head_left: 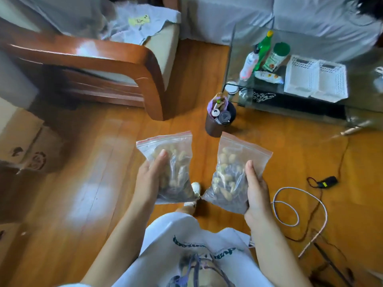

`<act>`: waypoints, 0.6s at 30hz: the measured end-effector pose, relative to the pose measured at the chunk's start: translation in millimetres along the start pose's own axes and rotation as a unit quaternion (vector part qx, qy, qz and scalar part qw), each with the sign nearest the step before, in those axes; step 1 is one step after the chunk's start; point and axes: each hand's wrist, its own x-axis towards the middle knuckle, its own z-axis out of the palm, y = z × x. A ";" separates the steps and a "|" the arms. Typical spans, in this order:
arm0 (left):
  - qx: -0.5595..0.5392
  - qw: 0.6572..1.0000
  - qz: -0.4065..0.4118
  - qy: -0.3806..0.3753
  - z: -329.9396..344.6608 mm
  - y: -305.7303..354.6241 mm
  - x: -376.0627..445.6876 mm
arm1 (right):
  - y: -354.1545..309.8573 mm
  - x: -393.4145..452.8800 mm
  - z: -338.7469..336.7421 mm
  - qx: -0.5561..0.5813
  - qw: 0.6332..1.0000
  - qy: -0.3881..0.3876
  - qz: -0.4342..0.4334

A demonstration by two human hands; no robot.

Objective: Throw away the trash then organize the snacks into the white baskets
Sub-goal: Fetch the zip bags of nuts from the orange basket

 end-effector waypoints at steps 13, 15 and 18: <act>0.090 0.979 -0.027 -0.184 188.7 75.8 150.3 | -113.9 121.2 -68.7 0.103 0.968 0.219 -0.059; 0.101 0.972 -0.036 -0.208 224.8 78.7 163.9 | -126.7 137.7 -90.8 0.112 0.962 0.242 -0.061; 0.108 0.968 -0.031 -0.223 281.2 82.8 179.3 | -150.9 171.6 -130.6 0.111 0.959 0.251 -0.065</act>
